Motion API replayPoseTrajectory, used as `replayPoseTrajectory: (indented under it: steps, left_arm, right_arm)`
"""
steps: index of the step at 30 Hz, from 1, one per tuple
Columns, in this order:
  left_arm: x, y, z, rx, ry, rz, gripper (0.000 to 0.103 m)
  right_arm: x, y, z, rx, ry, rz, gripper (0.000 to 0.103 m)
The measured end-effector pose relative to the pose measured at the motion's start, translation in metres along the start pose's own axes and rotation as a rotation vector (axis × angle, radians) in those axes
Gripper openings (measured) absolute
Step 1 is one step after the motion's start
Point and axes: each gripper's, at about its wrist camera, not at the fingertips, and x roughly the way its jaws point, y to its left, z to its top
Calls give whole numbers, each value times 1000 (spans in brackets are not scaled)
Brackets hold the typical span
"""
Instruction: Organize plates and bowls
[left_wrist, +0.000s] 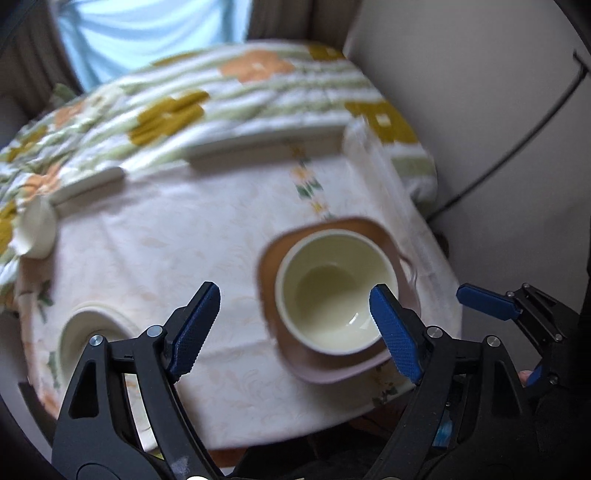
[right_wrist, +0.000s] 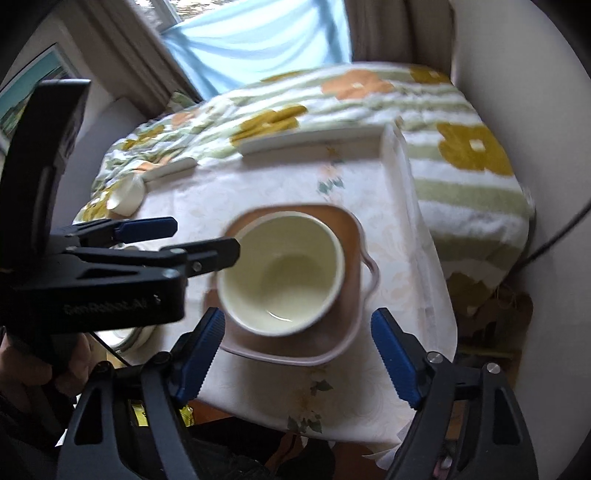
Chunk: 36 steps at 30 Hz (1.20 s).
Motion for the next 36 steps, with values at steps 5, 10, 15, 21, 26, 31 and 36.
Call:
replayPoseTrajectory:
  steps: [5, 10, 15, 21, 26, 31, 36]
  left_arm:
    - [-70, 44, -9, -115, -222, 216, 103]
    - [-93, 115, -13, -227, -233, 316, 103]
    - [-108, 198, -32, -397, -240, 319, 103]
    - [-100, 312, -36, -620, -252, 316, 103]
    - [-58, 378, -31, -726, -215, 250, 97]
    - [5, 424, -30, -826, -143, 126, 73]
    - [50, 456, -28, -876, -89, 86, 56]
  right_arm:
    - [-16, 39, 21, -120, -91, 53, 103]
    - [-6, 87, 49, -244, -124, 109, 103]
    - [17, 143, 89, -341, -104, 157, 103]
    - [72, 209, 147, -385, -114, 216, 103]
    - [151, 247, 196, -295, -4, 244, 103]
    - [232, 278, 219, -249, 107, 272, 98]
    - [291, 296, 225, -228, 198, 275, 71]
